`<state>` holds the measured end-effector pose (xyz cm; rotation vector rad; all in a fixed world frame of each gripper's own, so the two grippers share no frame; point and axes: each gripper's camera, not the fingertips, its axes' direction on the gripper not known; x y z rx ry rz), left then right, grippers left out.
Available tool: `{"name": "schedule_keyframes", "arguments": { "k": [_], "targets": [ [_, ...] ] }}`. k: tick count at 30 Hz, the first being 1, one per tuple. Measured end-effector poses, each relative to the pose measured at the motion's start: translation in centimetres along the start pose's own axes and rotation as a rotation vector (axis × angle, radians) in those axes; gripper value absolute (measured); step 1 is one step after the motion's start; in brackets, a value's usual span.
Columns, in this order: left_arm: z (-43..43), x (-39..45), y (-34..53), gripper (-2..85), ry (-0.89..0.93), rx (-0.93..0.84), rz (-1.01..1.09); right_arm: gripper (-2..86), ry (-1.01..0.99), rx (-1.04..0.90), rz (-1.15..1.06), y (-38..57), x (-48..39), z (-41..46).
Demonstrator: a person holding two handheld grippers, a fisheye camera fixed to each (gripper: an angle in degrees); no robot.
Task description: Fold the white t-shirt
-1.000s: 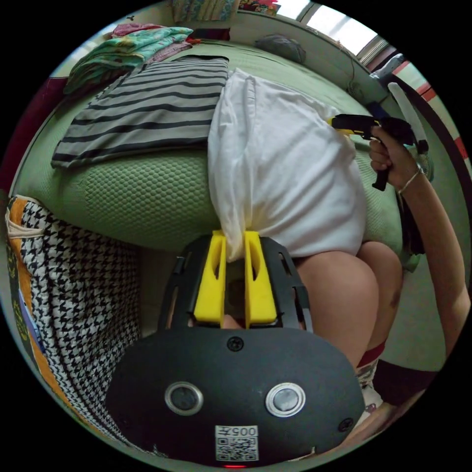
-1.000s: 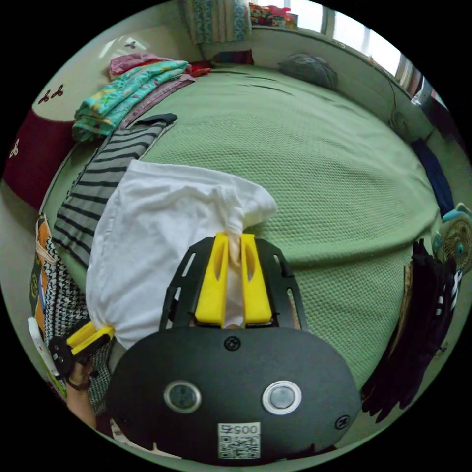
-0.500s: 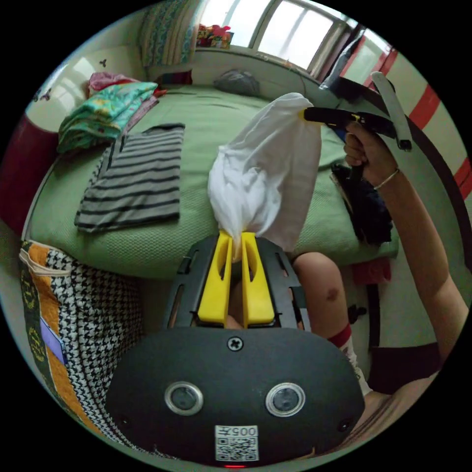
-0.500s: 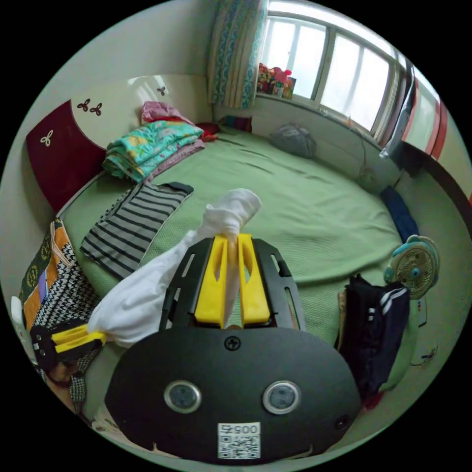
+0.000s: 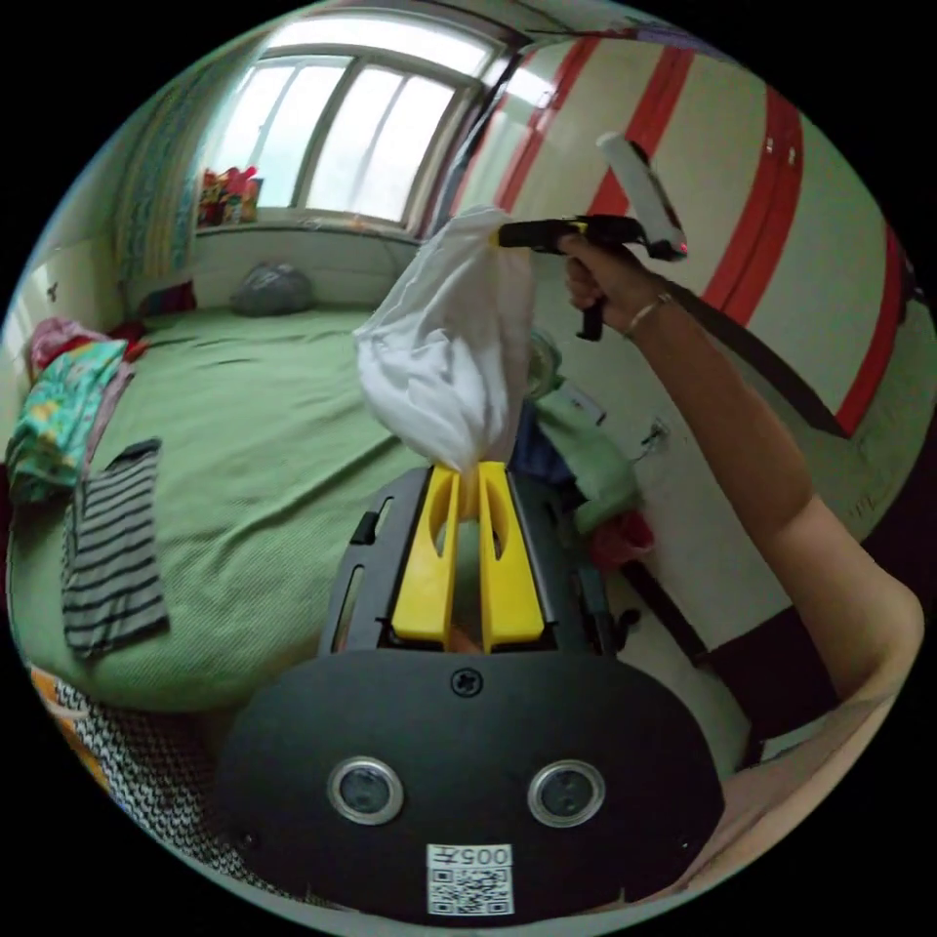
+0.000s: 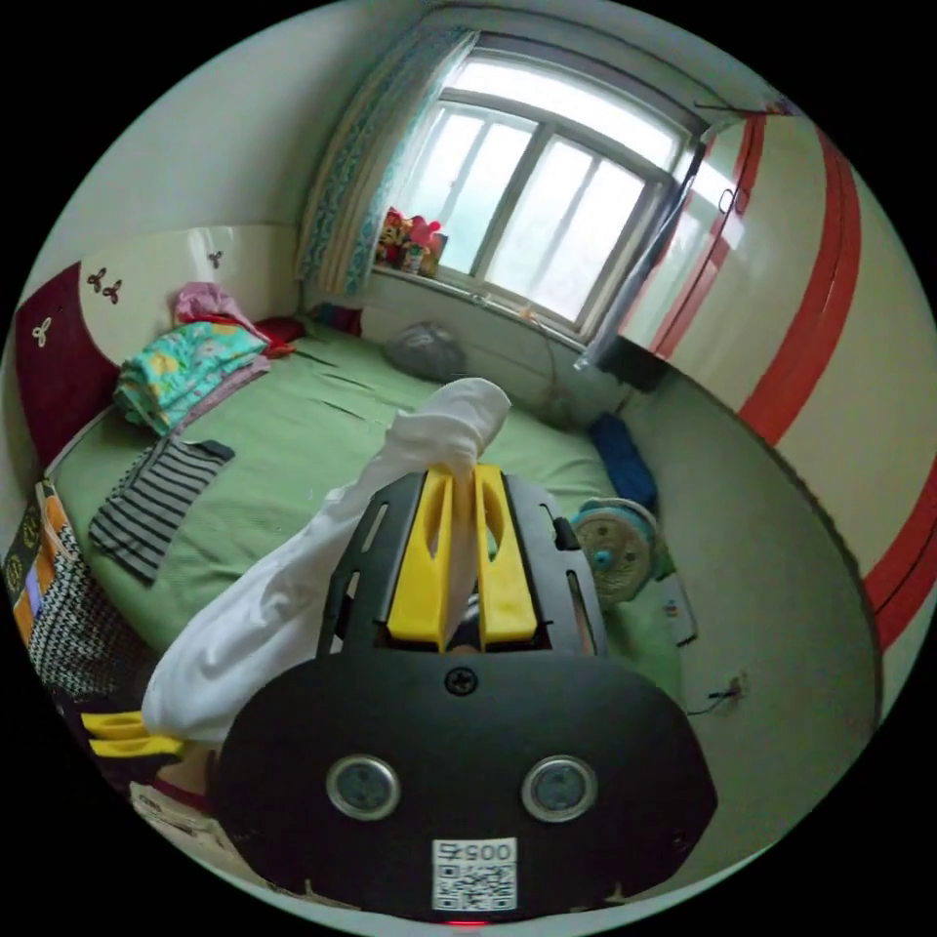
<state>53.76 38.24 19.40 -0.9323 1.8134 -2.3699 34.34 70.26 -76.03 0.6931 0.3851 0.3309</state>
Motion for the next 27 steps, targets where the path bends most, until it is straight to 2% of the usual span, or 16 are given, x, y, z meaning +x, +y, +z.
{"name": "schedule_keyframes", "arguments": {
  "k": [4,6,8,10,15,18,24,27],
  "targets": [
    [9.7,4.3,-3.2,4.6,0.113,-0.084,-0.089,1.9,0.132,-0.165,-0.028,-0.4,4.8,5.0],
    [15.2,5.5,-3.4,4.7,0.097,-0.151,-0.138,5.1,0.181,-0.335,0.03,1.8,7.4,10.5],
    [21.8,6.5,-2.9,4.8,0.09,-0.303,-0.191,5.9,0.142,-0.414,0.132,5.0,9.2,13.4],
    [24.4,7.4,-2.4,4.8,0.124,-0.369,-0.187,6.0,0.039,-0.415,0.213,8.7,10.5,14.9],
    [25.4,9.3,-2.7,4.8,0.065,-0.331,-0.09,6.7,-0.051,-0.472,0.255,19.2,13.0,16.2],
    [25.8,9.3,-3.0,4.9,0.085,-0.325,-0.091,7.0,-0.093,-0.448,0.28,22.1,13.5,15.0],
    [25.9,9.5,-3.1,5.0,0.082,-0.317,-0.108,7.4,-0.254,-0.338,0.201,22.5,8.0,13.2],
    [25.0,9.7,-2.9,5.0,0.016,-0.321,-0.047,6.3,-0.27,-0.398,0.224,23.1,5.1,15.8]
  ]
}}
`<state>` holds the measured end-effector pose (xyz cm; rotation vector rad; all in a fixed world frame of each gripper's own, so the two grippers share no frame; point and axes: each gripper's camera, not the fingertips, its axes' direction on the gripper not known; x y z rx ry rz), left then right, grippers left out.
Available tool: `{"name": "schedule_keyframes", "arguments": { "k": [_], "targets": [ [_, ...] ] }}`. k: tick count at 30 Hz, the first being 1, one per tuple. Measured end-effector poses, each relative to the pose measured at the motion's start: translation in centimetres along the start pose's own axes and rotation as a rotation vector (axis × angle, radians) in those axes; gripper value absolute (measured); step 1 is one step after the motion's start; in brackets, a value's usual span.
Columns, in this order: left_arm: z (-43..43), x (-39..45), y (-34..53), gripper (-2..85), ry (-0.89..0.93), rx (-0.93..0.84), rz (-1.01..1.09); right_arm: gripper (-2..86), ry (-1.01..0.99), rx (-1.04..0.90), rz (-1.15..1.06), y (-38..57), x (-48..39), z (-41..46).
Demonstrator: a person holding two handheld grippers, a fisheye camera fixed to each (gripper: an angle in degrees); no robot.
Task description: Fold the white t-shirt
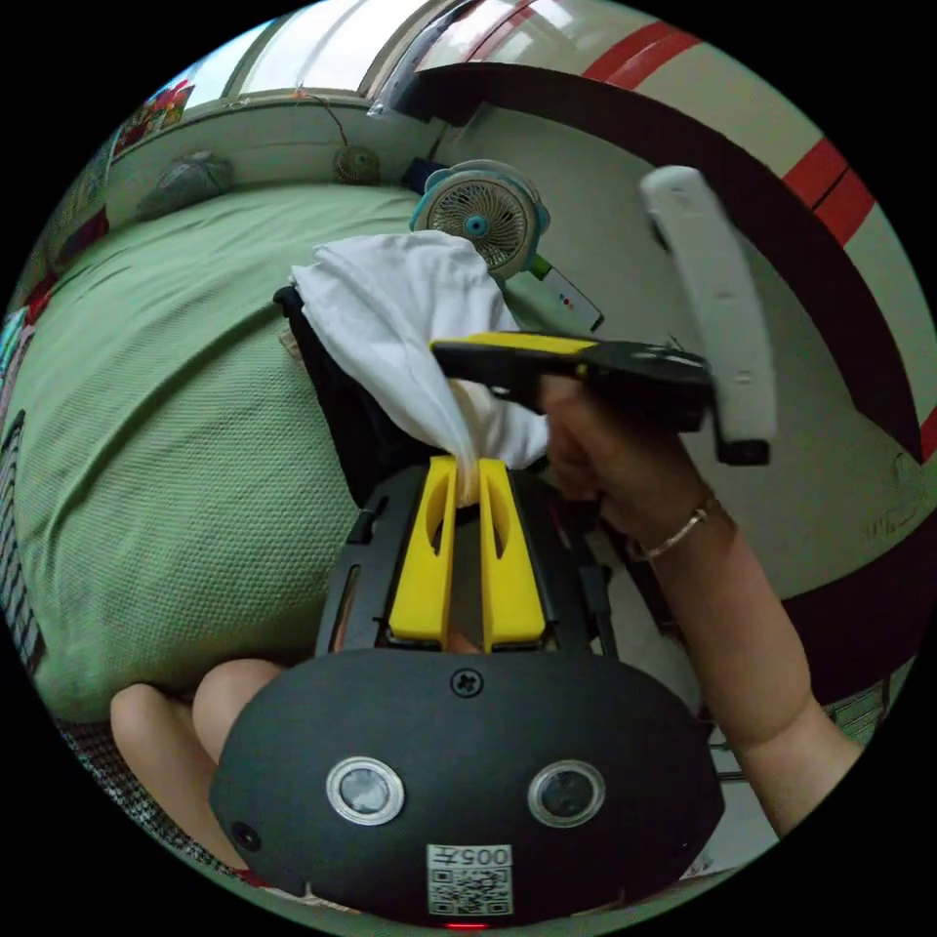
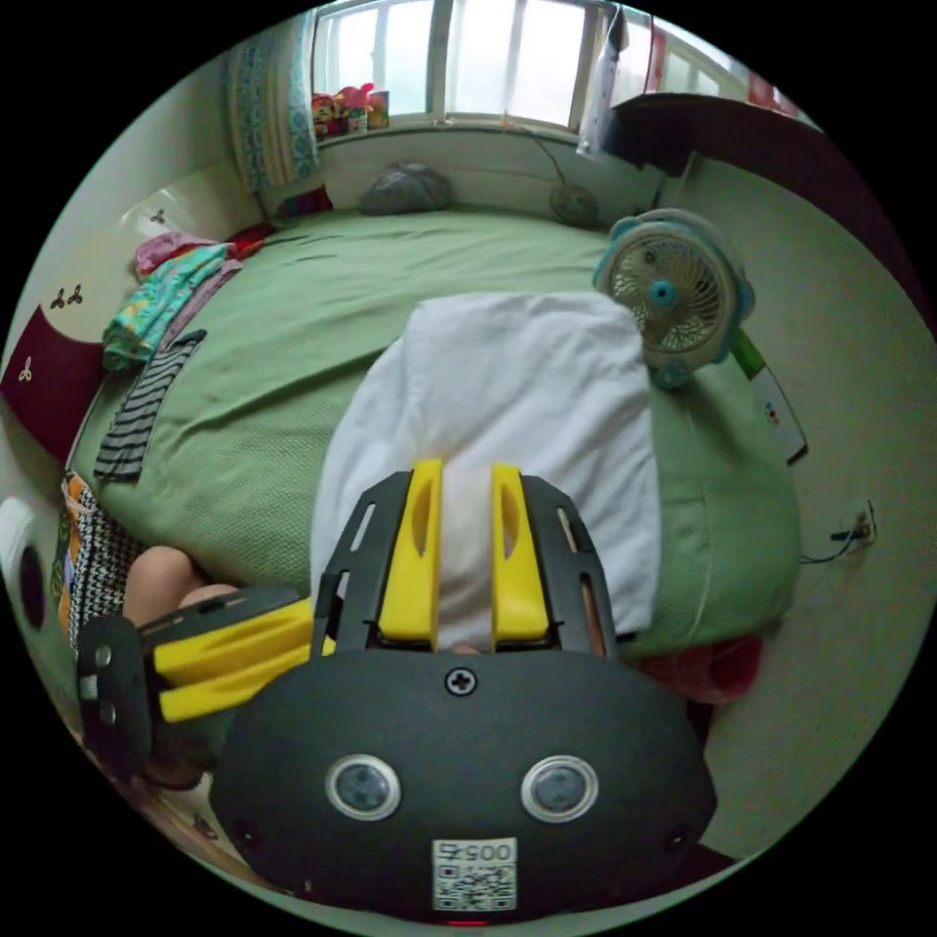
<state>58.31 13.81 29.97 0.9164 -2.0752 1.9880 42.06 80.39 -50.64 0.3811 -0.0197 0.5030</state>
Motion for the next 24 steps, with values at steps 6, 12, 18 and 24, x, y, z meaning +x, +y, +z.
{"name": "schedule_keyframes", "arguments": {
  "k": [6,12,18,24],
  "targets": [
    [-3.9,-3.0,1.8,3.2,-0.136,0.064,0.03,5.6,-0.034,-0.013,0.068,-0.3,0.5,0.7],
    [-7.4,-9.8,3.0,0.8,-0.258,0.091,-0.043,7.2,-0.027,0.057,0.114,2.7,-2.4,-0.7],
    [-11.2,-18.7,3.4,-0.4,-0.328,0.096,-0.133,7.5,0.049,0.062,0.222,5.3,-6.0,1.9],
    [-15.7,-30.4,1.6,-0.6,-0.478,0.133,-0.243,7.5,-0.005,0.143,0.126,3.2,-14.7,0.4]
  ]
}}
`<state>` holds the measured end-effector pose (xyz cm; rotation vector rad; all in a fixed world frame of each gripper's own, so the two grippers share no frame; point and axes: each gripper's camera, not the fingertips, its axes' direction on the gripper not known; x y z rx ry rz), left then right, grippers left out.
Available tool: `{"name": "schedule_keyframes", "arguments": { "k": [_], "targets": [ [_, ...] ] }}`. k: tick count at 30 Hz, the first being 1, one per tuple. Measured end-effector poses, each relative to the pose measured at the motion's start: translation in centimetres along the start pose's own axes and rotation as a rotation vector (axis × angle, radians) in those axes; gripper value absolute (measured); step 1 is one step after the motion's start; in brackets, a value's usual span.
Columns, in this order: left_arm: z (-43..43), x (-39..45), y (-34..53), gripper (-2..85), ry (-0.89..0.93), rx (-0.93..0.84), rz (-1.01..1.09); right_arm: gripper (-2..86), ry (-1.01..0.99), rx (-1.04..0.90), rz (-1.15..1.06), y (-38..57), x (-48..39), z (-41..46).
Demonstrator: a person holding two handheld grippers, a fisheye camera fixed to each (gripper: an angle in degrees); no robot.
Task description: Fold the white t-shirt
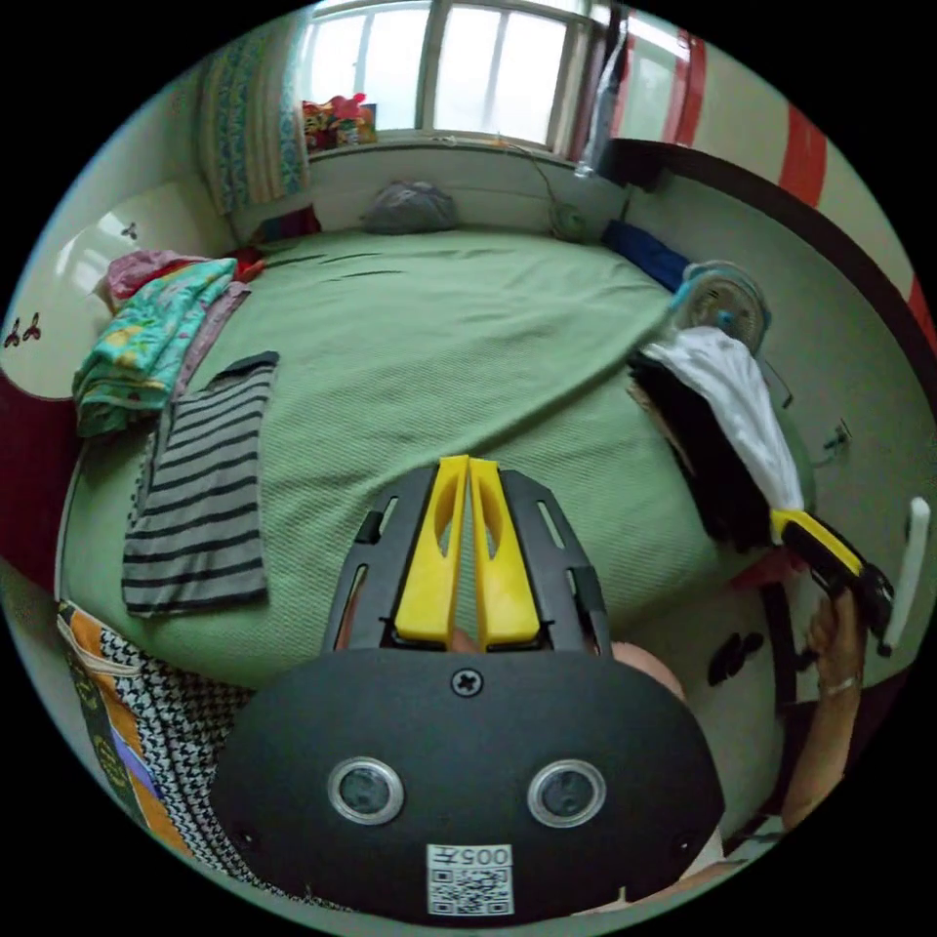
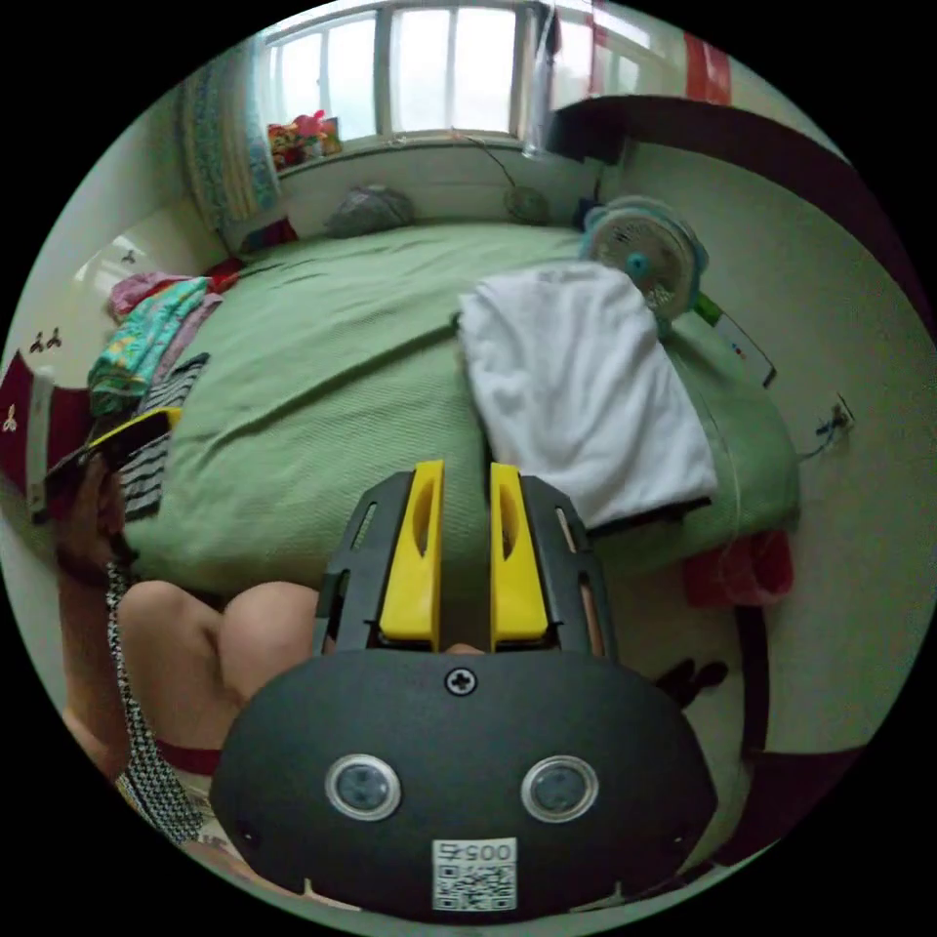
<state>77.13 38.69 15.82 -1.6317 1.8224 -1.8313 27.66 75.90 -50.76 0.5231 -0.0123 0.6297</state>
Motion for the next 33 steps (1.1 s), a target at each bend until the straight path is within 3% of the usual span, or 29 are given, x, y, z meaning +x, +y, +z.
{"name": "schedule_keyframes", "arguments": {
  "k": [5,9,15,19,26,33],
  "targets": [
    [1.7,-10.9,-4.6,-0.5,-0.181,0.057,-0.201,8.1,-0.143,-0.005,-0.2,-4.7,-12.3,5.3],
    [2.9,-17.5,-5.0,-0.4,-0.215,0.051,-0.295,8.3,-0.304,-0.048,-0.3,-8.8,-22.2,10.0],
    [1.8,-27.7,-4.1,-0.3,-0.224,0.035,-0.486,9.0,-0.356,-0.047,-0.427,-12.4,-34.3,17.6],
    [0.9,-34.0,-3.5,-0.6,-0.18,0.064,-0.61,9.2,-0.392,-0.081,-0.447,-13.7,-39.2,21.7],
    [1.4,-37.5,-5.1,-0.7,-0.193,0.037,-0.582,8.0,-0.42,-0.183,-0.411,-14.7,-44.7,27.9],
    [2.0,-39.7,-6.7,-0.7,-0.154,0.051,-0.563,8.6,-0.447,-0.108,-0.444,-14.9,-47.8,28.2]
  ]
}}
